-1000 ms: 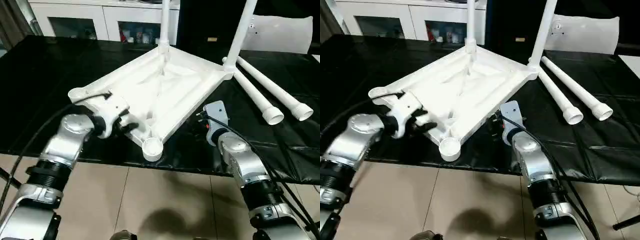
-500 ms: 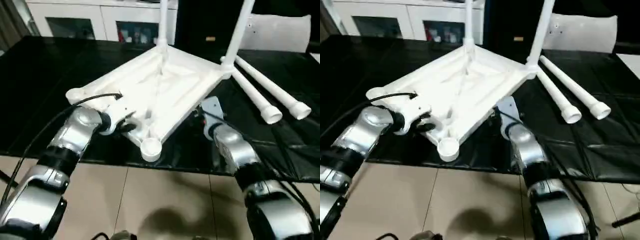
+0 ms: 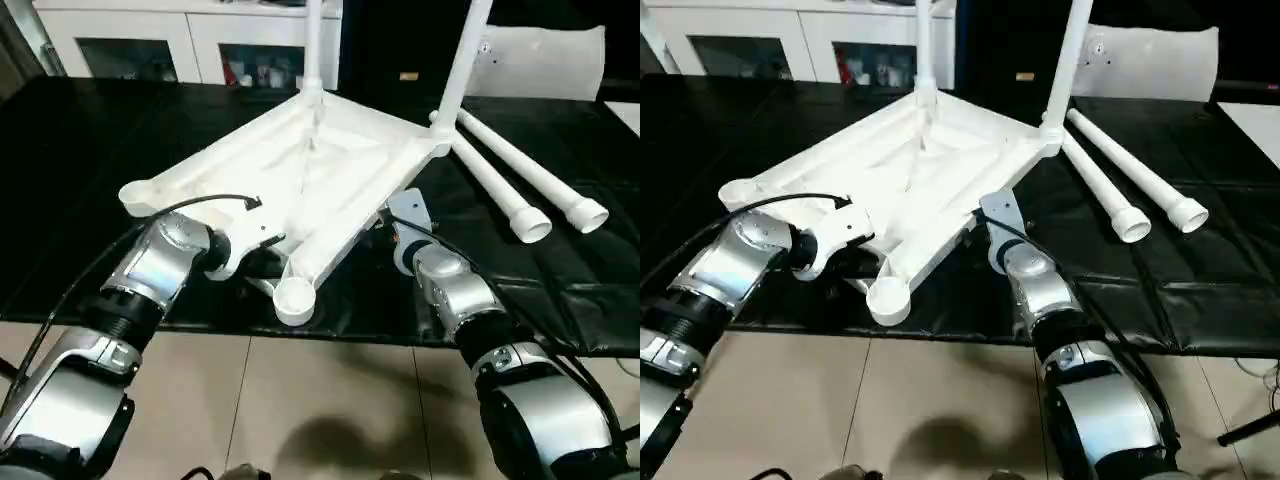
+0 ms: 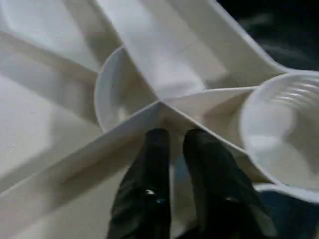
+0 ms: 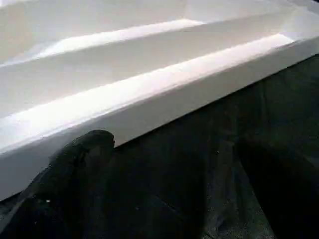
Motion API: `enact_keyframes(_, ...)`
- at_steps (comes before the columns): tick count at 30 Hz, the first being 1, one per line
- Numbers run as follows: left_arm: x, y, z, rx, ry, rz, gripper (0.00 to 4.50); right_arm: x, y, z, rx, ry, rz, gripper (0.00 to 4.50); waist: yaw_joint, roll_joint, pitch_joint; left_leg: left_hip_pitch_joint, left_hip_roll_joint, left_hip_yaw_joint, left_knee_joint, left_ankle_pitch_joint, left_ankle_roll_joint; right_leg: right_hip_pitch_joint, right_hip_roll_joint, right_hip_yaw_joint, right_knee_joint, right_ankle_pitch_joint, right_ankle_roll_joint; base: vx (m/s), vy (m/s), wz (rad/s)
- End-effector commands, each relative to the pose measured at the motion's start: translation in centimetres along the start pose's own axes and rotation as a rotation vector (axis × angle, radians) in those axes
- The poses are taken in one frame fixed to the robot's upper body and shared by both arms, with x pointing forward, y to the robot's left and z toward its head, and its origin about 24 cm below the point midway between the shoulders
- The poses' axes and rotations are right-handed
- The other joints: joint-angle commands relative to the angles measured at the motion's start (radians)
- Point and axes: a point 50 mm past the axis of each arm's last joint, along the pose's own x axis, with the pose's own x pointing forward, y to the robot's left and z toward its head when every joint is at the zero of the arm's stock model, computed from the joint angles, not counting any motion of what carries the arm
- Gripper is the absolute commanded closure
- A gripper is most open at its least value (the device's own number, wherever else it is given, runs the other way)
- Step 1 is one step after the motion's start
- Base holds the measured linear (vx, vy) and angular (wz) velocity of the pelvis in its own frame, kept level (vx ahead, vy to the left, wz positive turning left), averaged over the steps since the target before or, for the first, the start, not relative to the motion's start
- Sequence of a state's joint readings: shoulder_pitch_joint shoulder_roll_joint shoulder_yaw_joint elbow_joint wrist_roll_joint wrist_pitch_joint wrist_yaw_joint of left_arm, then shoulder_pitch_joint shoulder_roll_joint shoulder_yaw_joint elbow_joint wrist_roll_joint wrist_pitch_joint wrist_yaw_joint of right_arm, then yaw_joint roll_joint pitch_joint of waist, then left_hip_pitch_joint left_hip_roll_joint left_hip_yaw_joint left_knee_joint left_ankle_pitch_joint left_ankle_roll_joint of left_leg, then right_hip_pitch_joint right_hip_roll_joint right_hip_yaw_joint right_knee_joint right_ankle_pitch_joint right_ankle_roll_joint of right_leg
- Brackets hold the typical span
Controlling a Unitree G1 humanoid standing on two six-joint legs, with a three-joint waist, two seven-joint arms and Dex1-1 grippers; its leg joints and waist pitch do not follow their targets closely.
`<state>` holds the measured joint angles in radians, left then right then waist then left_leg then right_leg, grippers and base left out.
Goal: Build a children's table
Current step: Rotate table base
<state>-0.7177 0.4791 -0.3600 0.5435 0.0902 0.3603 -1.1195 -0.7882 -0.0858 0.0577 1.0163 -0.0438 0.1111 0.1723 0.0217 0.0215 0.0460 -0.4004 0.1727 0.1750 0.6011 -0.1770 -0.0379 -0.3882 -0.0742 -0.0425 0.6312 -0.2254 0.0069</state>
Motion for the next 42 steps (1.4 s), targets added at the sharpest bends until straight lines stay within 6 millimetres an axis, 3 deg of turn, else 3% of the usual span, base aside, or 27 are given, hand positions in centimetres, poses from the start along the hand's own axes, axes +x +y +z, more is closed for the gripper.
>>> enact_keyframes(1,1.6,-2.8,0.6,-0.013,-0.043,-0.24,4.05,0.4,1.2,1.9,-0.017,-0.068,0.047,0.0,0.009,0.001,-0.07,0.028,0.052,-0.012,-0.062,-0.065,0.055,0.051,-0.072,0.037,-0.05,0.136,-0.329,0.0,0.0,0.0)
enact_keyframes(3,1.9,-3.1,0.9,-0.018,-0.065,-0.262,4.23,0.5,1.3,1.8,-0.019,-0.068,0.053,0.0,0.006,-0.002,-0.071,0.027,0.051,-0.01,-0.06,-0.047,0.065,0.052,-0.07,0.037,-0.048,0.16,-0.334,0.0,0.0,0.0)
enact_keyframes(5,2.1,-3.2,1.3,-0.026,-0.088,-0.269,4.23,0.5,1.4,1.8,-0.018,-0.067,0.059,0.0,0.005,0.0,-0.069,0.028,0.049,-0.009,-0.06,-0.066,0.069,0.05,-0.07,0.037,-0.051,0.143,-0.336,0.0,0.0,0.0)
enact_keyframes(6,2.3,-3.2,1.7,-0.028,-0.109,-0.271,4.46,0.5,1.5,1.8,-0.021,-0.067,0.065,0.0,0.005,0.003,-0.068,0.029,0.05,-0.009,-0.061,-0.082,0.065,0.05,-0.07,0.038,-0.053,0.124,-0.334,0.0,0.0,0.0)
enact_keyframes(14,3.0,-1.7,3.6,-0.025,-0.206,-0.111,4.46,0.6,1.2,1.8,-0.023,-0.074,0.055,0.0,0.004,-0.003,-0.07,0.027,0.05,-0.011,-0.061,-0.083,0.075,0.053,-0.07,0.037,-0.054,0.129,-0.325,0.0,0.0,0.0)
enact_keyframes(15,3.1,-0.6,3.8,-0.016,-0.201,0.004,4.46,0.5,0.8,1.8,-0.026,-0.083,0.036,0.0,0.0,0.004,-0.069,0.03,0.047,-0.008,-0.059,-0.096,0.078,0.047,-0.062,0.037,-0.059,0.13,-0.323,0.0,0.0,0.0)
enact_keyframes(17,2.7,0.7,3.8,0.013,-0.182,0.136,4.46,0.3,0.1,2.0,-0.033,-0.104,0.009,0.0,0.004,0.001,-0.072,0.028,0.047,-0.011,-0.059,-0.087,0.082,0.054,-0.066,0.037,-0.056,0.15,-0.32,0.0,0.0,0.0)
enact_keyframes(18,2.7,0.9,3.8,0.017,-0.181,0.154,4.46,0.3,-0.1,2.1,-0.034,-0.109,0.004,0.0,0.003,-0.003,-0.073,0.024,0.049,-0.012,-0.059,-0.08,0.085,0.057,-0.069,0.037,-0.052,0.161,-0.317,0.0,0.0,0.0)
enact_keyframes(23,1.8,2.1,3.3,0.055,-0.187,0.279,4.46,-0.6,-2.1,3.1,0.015,-0.195,-0.091,0.0,0.011,-0.002,-0.074,0.029,0.051,-0.012,-0.056,-0.056,0.101,0.053,-0.066,0.036,-0.05,0.175,-0.308,0.0,0.0,0.0)
enact_keyframes(27,1.1,2.5,3.5,0.047,-0.319,0.358,4.46,-2.0,-3.7,3.9,0.09,-0.276,-0.146,0.0,0.021,-0.001,-0.075,0.031,0.051,-0.01,-0.055,-0.043,0.108,0.051,-0.065,0.037,-0.05,0.198,-0.301,0.0,0.0,0.0)
enact_keyframes(30,0.6,2.2,3.9,-0.07,-0.491,0.364,4.46,-3.2,-4.1,3.7,0.048,-0.312,-0.15,0.0,0.028,-0.006,-0.074,0.031,0.052,-0.009,-0.057,-0.05,0.103,0.053,-0.065,0.037,-0.049,0.195,-0.307,0.0,0.0,0.0)
enact_keyframes(31,0.5,2.0,3.9,-0.097,-0.53,0.359,4.16,-3.5,-4.1,3.6,0.037,-0.318,-0.145,0.0,0.031,-0.006,-0.072,0.029,0.054,-0.01,-0.058,-0.059,0.103,0.051,-0.067,0.037,-0.051,0.182,-0.307,0.0,0.0,0.0)
enact_keyframes(36,-0.6,-0.4,2.4,-0.332,-0.728,0.519,3.84,-6.7,-2.3,2.7,0.125,-0.356,-0.085,0.0,0.032,-0.007,-0.068,0.027,0.062,-0.012,-0.065,-0.104,0.102,0.051,-0.067,0.038,-0.058,0.1,-0.28,0.0,0.0,0.0)
enact_keyframes(39,-0.9,-2.1,1.8,-0.411,-0.749,0.597,3.6,-8.1,-1.4,2.2,0.155,-0.366,-0.072,0.0,0.027,-0.012,-0.06,0.026,0.063,-0.012,-0.073,-0.166,0.073,0.045,-0.065,0.04,-0.072,-0.027,-0.254,0.0,0.0,0.0)
enact_keyframes(40,-1.2,-3.2,1.5,-0.447,-0.754,0.671,3.54,-9.0,-0.7,1.8,0.183,-0.373,-0.048,0.0,0.023,-0.018,-0.053,0.026,0.065,-0.011,-0.078,-0.203,0.058,0.039,-0.062,0.041,-0.082,-0.089,-0.234,0.0,0.0,0.0)
enact_keyframes(41,-1.5,-3.6,1.3,-0.462,-0.755,0.708,3.41,-9.5,-0.4,1.7,0.199,-0.377,-0.031,0.0,0.026,-0.015,-0.051,0.025,0.068,-0.014,-0.083,-0.218,0.05,0.041,-0.065,0.042,-0.083,-0.113,-0.222,0.0,0.0,0.0)
enact_keyframes(42,-1.9,-4.0,1.2,-0.458,-0.769,0.763,3.32,-10.0,-0.1,1.4,0.198,-0.387,-0.016,0.0,0.022,-0.018,-0.047,0.026,0.067,-0.015,-0.087,-0.254,0.036,0.035,-0.061,0.043,-0.092,-0.166,-0.197,0.0,0.0,0.0)
